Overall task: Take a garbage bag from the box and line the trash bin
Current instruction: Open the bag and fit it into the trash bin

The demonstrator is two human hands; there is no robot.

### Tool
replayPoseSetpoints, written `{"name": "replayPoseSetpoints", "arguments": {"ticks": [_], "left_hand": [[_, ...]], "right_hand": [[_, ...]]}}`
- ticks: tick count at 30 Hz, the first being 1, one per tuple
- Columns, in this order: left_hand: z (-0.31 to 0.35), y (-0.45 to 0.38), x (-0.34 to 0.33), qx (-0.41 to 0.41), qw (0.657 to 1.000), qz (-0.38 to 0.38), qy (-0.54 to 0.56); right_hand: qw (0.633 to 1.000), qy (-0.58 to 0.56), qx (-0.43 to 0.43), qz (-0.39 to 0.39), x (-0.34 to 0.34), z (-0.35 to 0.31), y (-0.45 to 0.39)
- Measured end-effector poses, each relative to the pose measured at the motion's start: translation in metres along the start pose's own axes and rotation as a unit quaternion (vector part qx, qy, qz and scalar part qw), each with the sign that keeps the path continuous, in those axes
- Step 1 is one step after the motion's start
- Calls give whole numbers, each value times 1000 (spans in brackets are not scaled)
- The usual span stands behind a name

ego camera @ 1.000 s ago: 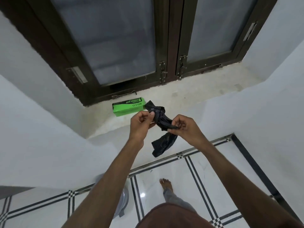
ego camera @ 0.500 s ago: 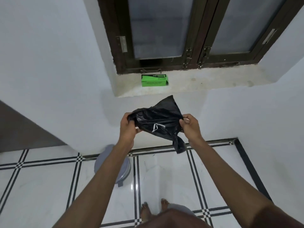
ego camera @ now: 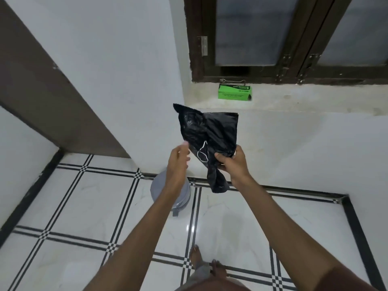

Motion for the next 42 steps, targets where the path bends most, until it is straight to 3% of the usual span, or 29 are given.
{"name": "replayPoseSetpoints", "arguments": {"ticks": [3,8,11,14,19,21,23,26,30,32,35,37,40,42], "left_hand": [[-22,23,6,-5,991,-10,-130],[-20,24,30,-65,996,25,-64],[-18,22,60,-45,995,79,26],[-22,22,97,-27,990,136,38],[-22,31,142,-105,967,162,-167],[-26,30,157,-112,974,134,-143],[-33,24,168,-86,990,46,-99],[-43,21,176,-38,986,-70,-145],[-50,11,207,-27,999,-20,39],[-50,6,223,-24,997,14,65],[-41,5,239,-59,998,7,-20],[-34,7,251,-107,982,-8,-156],[-43,2,275,-115,906,4,-408],[-47,2,293,-77,875,74,-472]], "right_hand": [[1000,8,10,-23,-23,-3,3],[993,79,44,-72,-52,-1,9],[994,90,68,-15,-45,-8,8],[994,86,71,19,-41,-13,4],[992,94,89,-15,-76,-9,1],[992,83,90,-3,-91,-6,0],[995,64,82,13,-106,-1,-3],[997,45,64,24,-129,7,-8],[994,70,78,21,-151,10,-10],[986,130,99,19,-155,9,-10],[982,155,109,24,-158,5,-11],[982,154,113,18,-157,2,-12],[972,195,119,-50,-161,-3,-14],[960,232,136,-75,-166,-7,-13]]}}
Point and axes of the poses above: each hand's wrist, its own y-axis away from the middle knuckle, its own x-axis out of the back of the hand, z = x × y, the point moved 6 cm from there along -y, towards the middle knuckle, and after that the axes turned 9 degrees about -z, right-handed, at the moved point
